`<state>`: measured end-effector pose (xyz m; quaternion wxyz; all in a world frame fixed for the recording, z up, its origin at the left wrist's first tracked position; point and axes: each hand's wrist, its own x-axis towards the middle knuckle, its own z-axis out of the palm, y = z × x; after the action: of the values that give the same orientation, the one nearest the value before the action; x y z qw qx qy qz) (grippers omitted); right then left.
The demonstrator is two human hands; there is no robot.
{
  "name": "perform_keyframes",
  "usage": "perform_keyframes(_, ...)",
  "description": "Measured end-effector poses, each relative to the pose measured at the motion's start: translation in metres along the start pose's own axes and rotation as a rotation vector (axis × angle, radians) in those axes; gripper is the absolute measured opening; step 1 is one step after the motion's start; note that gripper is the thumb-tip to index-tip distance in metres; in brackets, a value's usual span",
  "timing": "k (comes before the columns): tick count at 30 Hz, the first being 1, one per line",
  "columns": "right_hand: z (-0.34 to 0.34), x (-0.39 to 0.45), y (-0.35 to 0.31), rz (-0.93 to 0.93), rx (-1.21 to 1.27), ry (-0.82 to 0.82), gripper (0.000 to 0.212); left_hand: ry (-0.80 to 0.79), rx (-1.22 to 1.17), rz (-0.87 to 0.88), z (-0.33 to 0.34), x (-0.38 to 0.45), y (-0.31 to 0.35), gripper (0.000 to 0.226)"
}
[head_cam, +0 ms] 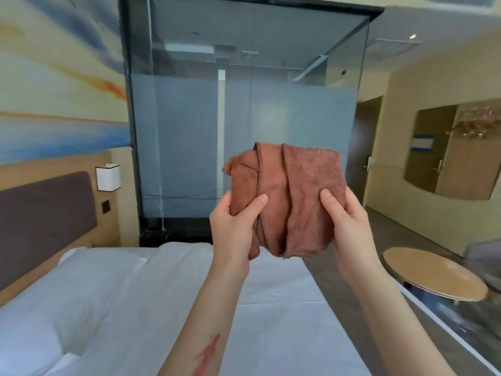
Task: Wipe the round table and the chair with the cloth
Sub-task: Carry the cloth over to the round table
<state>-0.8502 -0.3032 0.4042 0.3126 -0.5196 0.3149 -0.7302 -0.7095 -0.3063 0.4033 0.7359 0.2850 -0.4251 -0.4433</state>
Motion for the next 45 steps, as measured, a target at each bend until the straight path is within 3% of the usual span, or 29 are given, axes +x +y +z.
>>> perform_keyframes(14,-0.269,0.023,-0.034,-0.028,-0.247,0.326,0.020,-0.350,-0.118,-0.189,0.232,-0.056,-0.147,0.021)
perform_keyframes(22,-0.406,0.063,-0.034,-0.042,-0.237,0.419,0.021,-0.495,-0.168,-0.230,0.359,-0.067,-0.234,0.023)
perform_keyframes(27,-0.515,0.119,-0.024,-0.057,-0.294,0.412,0.020,-0.515,-0.207,-0.250,0.462,-0.063,-0.303,0.025)
perform_keyframes(30,-0.576,0.153,-0.023,-0.049,-0.312,0.407,0.041,-0.510,-0.176,-0.276,0.526,-0.059,-0.340,0.026)
perform_keyframes(34,-0.652,0.190,-0.028,-0.051,-0.323,0.458,0.022,-0.523,-0.148,-0.258,0.601,-0.063,-0.379,0.026)
perform_keyframes(45,-0.848,0.264,-0.042,-0.073,-0.280,0.436,0.025,-0.540,-0.160,-0.179,0.786,-0.102,-0.465,0.036)
